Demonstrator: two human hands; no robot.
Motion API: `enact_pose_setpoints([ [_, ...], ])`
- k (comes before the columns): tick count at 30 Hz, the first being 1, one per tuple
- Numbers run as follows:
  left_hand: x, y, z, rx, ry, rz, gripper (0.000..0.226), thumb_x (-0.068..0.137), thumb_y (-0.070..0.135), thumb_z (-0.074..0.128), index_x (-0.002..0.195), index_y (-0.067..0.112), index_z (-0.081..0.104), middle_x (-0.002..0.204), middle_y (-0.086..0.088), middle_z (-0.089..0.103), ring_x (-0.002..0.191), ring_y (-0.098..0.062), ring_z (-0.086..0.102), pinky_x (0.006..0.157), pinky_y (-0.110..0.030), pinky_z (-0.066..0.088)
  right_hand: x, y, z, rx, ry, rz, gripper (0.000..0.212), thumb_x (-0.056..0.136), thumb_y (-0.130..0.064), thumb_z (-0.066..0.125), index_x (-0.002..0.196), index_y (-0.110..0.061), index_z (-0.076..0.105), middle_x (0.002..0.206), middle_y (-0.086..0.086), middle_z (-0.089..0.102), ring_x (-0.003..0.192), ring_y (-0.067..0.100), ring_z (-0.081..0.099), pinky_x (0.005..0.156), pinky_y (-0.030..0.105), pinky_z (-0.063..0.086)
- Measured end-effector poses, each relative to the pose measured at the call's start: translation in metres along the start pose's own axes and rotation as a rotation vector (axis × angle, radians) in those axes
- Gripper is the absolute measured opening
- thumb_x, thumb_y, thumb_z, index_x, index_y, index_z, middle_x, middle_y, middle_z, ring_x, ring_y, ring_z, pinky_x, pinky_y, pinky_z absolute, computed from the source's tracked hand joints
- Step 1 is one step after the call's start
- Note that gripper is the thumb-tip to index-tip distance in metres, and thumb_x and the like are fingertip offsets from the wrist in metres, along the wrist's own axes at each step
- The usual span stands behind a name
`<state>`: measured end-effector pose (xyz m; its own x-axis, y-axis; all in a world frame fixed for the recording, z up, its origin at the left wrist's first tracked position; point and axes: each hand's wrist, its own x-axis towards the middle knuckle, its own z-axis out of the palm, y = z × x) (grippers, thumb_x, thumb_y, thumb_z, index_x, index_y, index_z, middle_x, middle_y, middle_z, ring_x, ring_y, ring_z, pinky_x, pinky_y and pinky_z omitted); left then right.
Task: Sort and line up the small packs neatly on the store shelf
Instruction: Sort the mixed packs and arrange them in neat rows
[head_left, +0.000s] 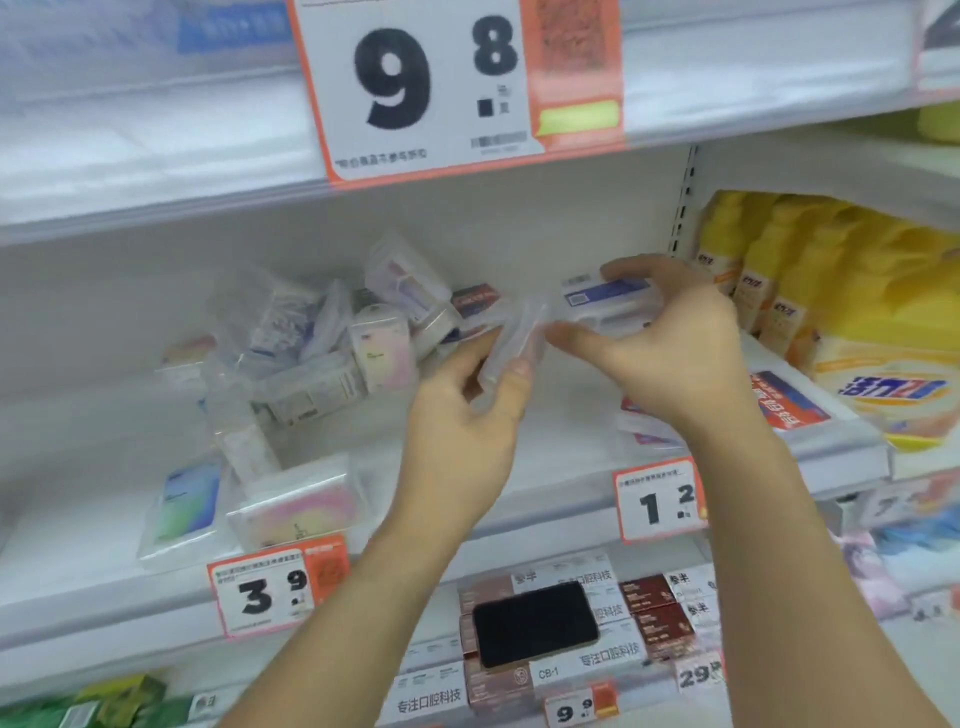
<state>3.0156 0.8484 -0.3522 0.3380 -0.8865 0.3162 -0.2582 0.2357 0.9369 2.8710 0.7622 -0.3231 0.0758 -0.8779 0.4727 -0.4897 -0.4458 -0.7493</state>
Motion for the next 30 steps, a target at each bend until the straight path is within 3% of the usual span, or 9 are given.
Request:
enact_pose_setpoints([
  [2,0.002,-0.01,0.03,0.034,-0.046,-0.002,0.035,0.088,0.041,0.056,0.121,0.032,0.063,0.117,0.012,0.068,0.112,-0.008,0.062,0.096,-0.044,0.051,0.005,0.014,-0.023,-0.033,0.024,0.038,0.065,0.063,-0.042,0.086,0.121,-0.026,0.062,0.11,-0.009,0.062,0.096,0.003,0.053,0.073,0.008,0.038],
  [5,0.002,-0.02,0.059,0.234,-0.143,0.064,0.037,0.093,0.034,0.057,0.13,0.028,0.057,0.127,0.01,0.059,0.114,0.001,0.054,0.097,-0.03,0.05,0.007,0.035,-0.05,-0.011,0.071,0.108,0.088,0.063,-0.023,0.086,0.14,-0.021,0.043,0.105,-0.022,0.05,0.099,0.002,0.048,0.071,-0.005,0.032],
  [6,0.001,-0.022,0.064,0.289,-0.183,0.086,0.038,0.094,0.032,0.057,0.131,0.029,0.055,0.127,0.008,0.056,0.113,0.001,0.052,0.096,-0.025,0.049,0.007,0.041,-0.056,-0.007,0.066,0.13,0.094,0.061,-0.02,0.086,0.142,-0.019,0.039,0.106,-0.022,0.05,0.101,0.003,0.049,0.078,-0.001,0.036],
  [9,0.002,-0.031,0.071,0.408,-0.282,0.164,0.046,0.092,0.029,0.059,0.137,0.029,0.048,0.129,0.007,0.049,0.118,0.0,0.047,0.099,-0.013,0.039,0.006,0.056,-0.07,-0.053,0.007,0.174,0.092,0.054,-0.029,0.089,0.135,-0.018,0.045,0.119,-0.004,0.058,0.109,0.017,0.057,0.094,0.034,0.048],
  [14,0.01,-0.036,0.082,0.502,-0.337,0.184,0.061,0.086,0.032,0.063,0.141,0.03,0.038,0.132,0.005,0.043,0.127,-0.01,0.04,0.106,-0.029,0.038,0.0,0.074,-0.086,-0.266,-0.29,0.299,0.075,0.063,-0.039,0.088,0.129,-0.024,0.055,0.123,-0.002,0.057,0.104,0.021,0.059,0.087,0.034,0.048],
  [18,0.013,-0.034,0.09,0.575,-0.365,0.159,0.068,0.09,0.035,0.058,0.148,0.027,0.024,0.138,-0.002,0.04,0.129,-0.016,0.036,0.101,-0.026,0.035,-0.007,0.08,-0.088,-0.291,-0.391,0.381,0.078,0.07,-0.042,0.085,0.138,-0.029,0.047,0.12,-0.004,0.054,0.103,0.017,0.052,0.082,0.031,0.043],
  [24,0.02,-0.023,0.069,0.631,-0.452,0.176,0.062,0.089,0.046,0.053,0.145,0.029,0.031,0.145,0.001,0.04,0.136,-0.018,0.032,0.11,-0.042,0.033,-0.002,0.075,-0.078,-0.357,-0.264,0.376,0.085,0.068,-0.048,0.083,0.142,-0.026,0.045,0.14,0.01,0.049,0.123,0.03,0.052,0.098,0.041,0.046],
  [27,0.019,-0.015,0.031,0.72,-0.383,0.225,0.056,0.091,0.047,0.053,0.141,0.025,0.041,0.145,0.003,0.039,0.136,-0.013,0.032,0.111,-0.028,0.027,0.005,0.061,-0.06,-0.286,-0.031,0.239,0.059,0.07,-0.046,0.075,0.123,-0.022,0.062,0.124,0.009,0.064,0.115,0.029,0.059,0.095,0.041,0.049],
  [30,0.014,0.0,-0.02,0.833,-0.32,0.282,0.039,0.091,0.046,0.054,0.124,0.026,0.058,0.129,0.008,0.053,0.124,-0.009,0.044,0.099,-0.016,0.028,0.009,0.027,-0.029,-0.078,0.071,0.129,0.032,0.081,-0.029,0.071,0.111,-0.018,0.069,0.11,-0.002,0.07,0.105,0.016,0.063,0.088,0.025,0.046],
])
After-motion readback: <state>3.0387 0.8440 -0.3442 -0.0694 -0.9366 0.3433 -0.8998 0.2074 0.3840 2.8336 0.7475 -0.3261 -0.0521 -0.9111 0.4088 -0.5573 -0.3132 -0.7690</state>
